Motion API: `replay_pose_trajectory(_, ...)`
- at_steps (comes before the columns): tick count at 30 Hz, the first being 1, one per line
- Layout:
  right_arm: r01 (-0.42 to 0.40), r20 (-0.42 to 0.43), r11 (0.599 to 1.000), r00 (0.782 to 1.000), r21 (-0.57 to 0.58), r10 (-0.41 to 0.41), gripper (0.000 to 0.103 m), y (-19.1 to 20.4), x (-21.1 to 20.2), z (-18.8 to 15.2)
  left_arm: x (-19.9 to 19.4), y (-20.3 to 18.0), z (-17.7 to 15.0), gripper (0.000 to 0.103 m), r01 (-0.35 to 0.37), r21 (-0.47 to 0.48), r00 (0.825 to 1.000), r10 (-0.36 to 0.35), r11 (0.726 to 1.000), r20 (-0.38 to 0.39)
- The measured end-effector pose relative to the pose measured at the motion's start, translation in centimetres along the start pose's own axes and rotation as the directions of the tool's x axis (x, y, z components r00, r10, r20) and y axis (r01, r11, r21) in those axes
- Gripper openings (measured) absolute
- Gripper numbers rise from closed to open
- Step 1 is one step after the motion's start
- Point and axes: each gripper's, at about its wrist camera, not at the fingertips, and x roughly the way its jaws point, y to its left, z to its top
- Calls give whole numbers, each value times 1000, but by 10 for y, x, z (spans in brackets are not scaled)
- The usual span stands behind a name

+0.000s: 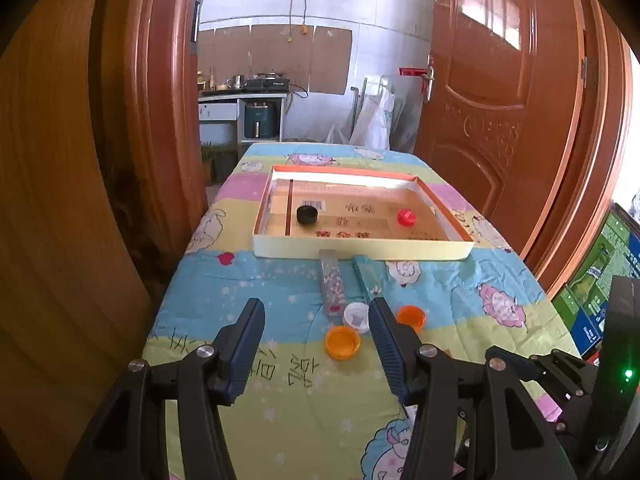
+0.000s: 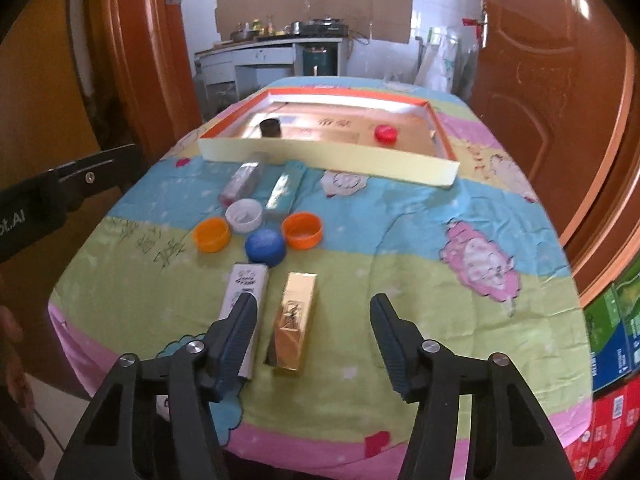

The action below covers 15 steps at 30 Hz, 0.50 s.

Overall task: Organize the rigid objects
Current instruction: 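Move the right tool to the gold tube and grasp it, then grasp the white Hello Kitty box with the left tool while the right tool holds the gold tube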

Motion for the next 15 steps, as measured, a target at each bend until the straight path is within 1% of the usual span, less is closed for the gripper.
replay_pose_trajectory(3,19,-6,1000,1000,-19,-19,51,4,4,0,1,2,-2,55,0,-4,1000,0,1000,-5)
replay_pose_trajectory(5,24,-17,999,1000,-25,-25,50,7,9,0,1,3,-4,55,4,-10,1000,-5,1000,-7)
replay_pose_trajectory(8,36,-35,999,999,-31,-37,45,10,16,-2,2,4,-7,55,1,-7,1000,-1,1000,-10)
replay_pose_trajectory(9,31,-42,999,999,-30,-33,41,10,18,-2,2,5,-7,55,2,-8,1000,-2,1000,-12)
replay_pose_trajectory(10,25,-48,999,999,-29,-27,32,10,19,-2,3,5,-8,55,4,-9,1000,-5,1000,-14)
replay_pose_trajectory(12,10,-60,999,998,-32,-12,18,11,22,-3,4,4,-10,55,16,-16,1000,-16,1000,-21)
replay_pose_trajectory(15,0,-58,999,998,-37,-2,18,9,20,-3,8,-4,-15,55,53,-17,997,-54,998,-46)
